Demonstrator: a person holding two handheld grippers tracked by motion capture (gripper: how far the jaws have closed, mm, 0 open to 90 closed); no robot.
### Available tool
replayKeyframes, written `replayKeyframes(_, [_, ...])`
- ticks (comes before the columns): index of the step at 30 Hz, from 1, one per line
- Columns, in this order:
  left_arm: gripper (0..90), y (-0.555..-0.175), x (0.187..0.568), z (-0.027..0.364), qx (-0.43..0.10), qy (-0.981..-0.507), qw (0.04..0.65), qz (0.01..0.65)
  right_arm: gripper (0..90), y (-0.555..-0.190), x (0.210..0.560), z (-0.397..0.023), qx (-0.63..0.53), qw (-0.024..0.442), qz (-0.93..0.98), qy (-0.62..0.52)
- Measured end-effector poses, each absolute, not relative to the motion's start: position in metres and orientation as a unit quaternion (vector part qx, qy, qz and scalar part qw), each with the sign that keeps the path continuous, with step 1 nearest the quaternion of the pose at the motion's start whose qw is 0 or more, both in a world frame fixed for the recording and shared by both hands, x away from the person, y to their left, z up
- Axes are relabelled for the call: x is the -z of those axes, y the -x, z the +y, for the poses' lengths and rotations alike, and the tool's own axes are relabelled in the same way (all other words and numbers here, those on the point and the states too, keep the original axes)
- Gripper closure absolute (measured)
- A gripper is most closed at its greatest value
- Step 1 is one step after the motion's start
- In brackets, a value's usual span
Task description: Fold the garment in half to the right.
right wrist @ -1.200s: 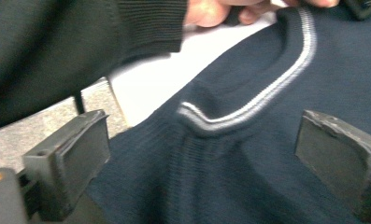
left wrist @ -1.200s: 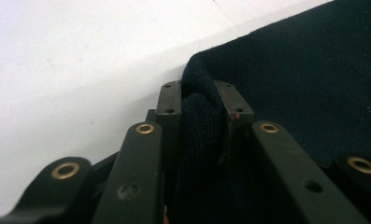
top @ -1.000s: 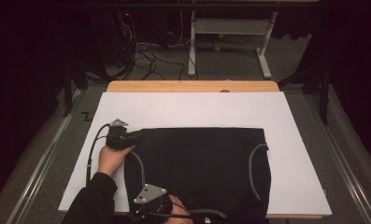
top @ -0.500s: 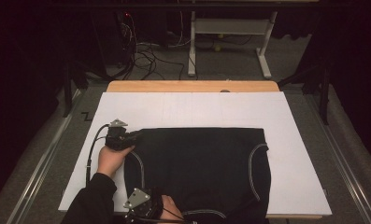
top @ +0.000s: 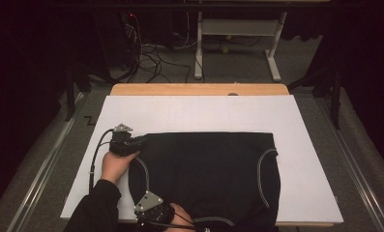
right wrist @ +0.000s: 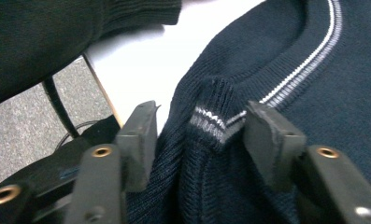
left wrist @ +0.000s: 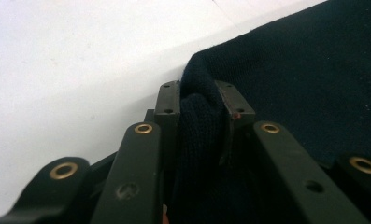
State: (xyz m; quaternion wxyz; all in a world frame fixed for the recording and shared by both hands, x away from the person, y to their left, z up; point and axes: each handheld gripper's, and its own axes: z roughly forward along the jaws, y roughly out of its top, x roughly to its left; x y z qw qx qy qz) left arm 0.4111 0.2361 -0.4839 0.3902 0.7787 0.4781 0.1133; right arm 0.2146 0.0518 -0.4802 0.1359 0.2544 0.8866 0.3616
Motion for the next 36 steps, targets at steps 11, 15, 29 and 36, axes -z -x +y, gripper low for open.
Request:
replayKeyframes(11, [68.9,-0.411,0.484,0.236,-0.113,-0.778,0.39,0.48,65.9,-0.214,0.479,0.051,-0.349,0.159,0.891,-0.245])
replayKeyframes(15, [68.8,-0.411,0.484,0.237,-0.111,-0.777,0.39,0.481,72.8,-0.214,0.478,0.05,-0.347,0.163,0.891,-0.244])
replayKeyframes(29, [69.7,-0.409,0.483,0.236,-0.12,-0.775,0.393,0.48,75.5,-0.206,0.467,0.042,-0.379,0.189,0.875,-0.236])
replayKeyframes(36, [71.8,-0.407,0.482,0.243,-0.114,-0.76,0.42,0.483,75.5,-0.205,0.463,0.038,-0.396,0.194,0.866,-0.237])
